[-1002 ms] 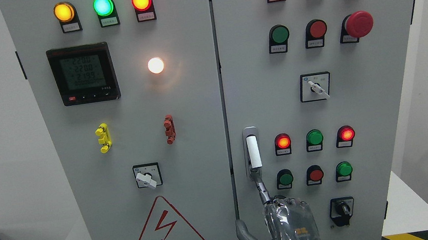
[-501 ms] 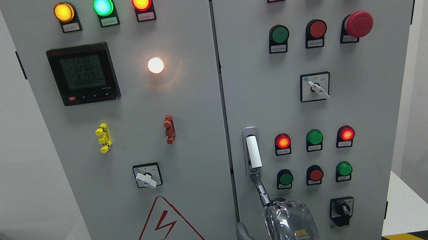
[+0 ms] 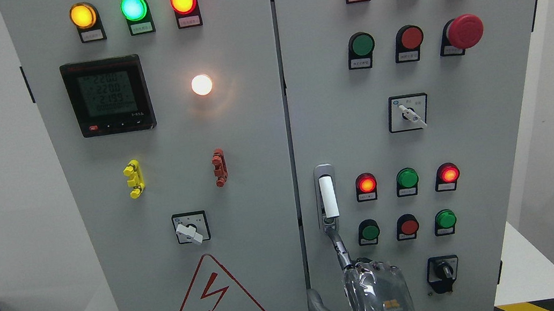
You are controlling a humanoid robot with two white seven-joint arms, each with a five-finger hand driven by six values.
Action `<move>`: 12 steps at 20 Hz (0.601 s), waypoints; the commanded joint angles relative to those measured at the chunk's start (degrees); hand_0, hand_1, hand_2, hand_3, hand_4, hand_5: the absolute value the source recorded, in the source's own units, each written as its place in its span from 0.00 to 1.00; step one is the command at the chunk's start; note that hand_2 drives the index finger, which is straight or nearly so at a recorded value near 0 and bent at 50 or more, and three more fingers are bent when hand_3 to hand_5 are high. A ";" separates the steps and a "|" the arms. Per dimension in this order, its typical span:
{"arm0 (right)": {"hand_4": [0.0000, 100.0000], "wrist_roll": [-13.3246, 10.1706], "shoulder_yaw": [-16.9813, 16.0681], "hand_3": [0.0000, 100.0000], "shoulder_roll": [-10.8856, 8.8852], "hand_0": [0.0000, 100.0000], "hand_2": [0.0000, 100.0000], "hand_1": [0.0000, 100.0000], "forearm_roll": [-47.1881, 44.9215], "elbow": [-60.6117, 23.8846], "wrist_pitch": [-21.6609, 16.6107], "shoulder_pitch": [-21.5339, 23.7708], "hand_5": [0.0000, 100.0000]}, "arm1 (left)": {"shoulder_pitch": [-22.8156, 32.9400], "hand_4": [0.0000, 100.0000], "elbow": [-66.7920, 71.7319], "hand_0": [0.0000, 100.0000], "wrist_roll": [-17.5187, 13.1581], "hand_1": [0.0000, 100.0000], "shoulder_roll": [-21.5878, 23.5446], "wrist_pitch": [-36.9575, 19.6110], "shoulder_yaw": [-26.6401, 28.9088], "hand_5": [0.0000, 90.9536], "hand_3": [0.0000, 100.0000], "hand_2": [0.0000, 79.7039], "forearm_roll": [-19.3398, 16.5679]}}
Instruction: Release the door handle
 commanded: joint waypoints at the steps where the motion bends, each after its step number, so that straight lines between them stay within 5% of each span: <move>1: 0.80 -0.06 -0.17 0.86 0.00 0.35 0.01 0.26 -0.05 -0.05 0.02 -0.11 0.77 | 0.00 0.00 0.00 0.00 -0.03 0.00 0.00 -0.05 0.00 0.00 0.10 0.06 0.00; 12: 0.80 -0.24 0.01 0.86 0.00 0.35 0.01 0.26 -0.05 -2.16 -0.06 -0.19 0.77 | 0.00 0.00 0.00 0.00 -0.03 0.00 0.00 0.04 0.00 0.00 0.10 0.06 0.00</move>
